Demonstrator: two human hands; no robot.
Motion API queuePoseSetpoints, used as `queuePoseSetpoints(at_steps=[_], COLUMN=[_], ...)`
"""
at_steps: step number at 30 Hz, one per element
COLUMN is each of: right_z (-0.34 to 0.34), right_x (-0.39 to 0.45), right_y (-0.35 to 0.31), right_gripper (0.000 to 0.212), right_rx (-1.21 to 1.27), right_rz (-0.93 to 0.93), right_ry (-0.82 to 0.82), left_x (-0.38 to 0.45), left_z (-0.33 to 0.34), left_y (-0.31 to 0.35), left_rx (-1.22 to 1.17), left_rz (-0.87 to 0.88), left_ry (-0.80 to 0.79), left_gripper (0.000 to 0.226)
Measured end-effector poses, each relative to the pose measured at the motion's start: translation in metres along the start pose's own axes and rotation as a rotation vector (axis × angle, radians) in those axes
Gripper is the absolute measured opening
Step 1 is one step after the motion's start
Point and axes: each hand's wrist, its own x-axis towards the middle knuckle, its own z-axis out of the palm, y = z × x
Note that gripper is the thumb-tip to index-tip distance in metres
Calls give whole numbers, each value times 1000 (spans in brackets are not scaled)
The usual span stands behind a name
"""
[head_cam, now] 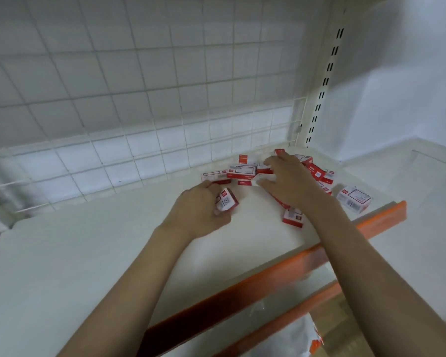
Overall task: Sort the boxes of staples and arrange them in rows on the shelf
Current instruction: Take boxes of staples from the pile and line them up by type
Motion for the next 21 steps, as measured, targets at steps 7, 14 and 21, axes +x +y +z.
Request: queuePoseSetpoints(at_steps=[7,14,21], right_z=[10,18,12], right_x=[29,25,-19], right_y=[12,14,-7], right_gripper=[68,59,56], right_rx=[-297,-288,156], right_rz=[18,8,-74], right_ry=[-196,-123,91], left_x=[-49,-70,-84], left_z=[-2,9,14], left_y=[14,16,27], left_rx=[-128,-185,-154], left_rz=[-42,-60,-115], left_ry=[241,386,450], left_gripper=[35,44,52])
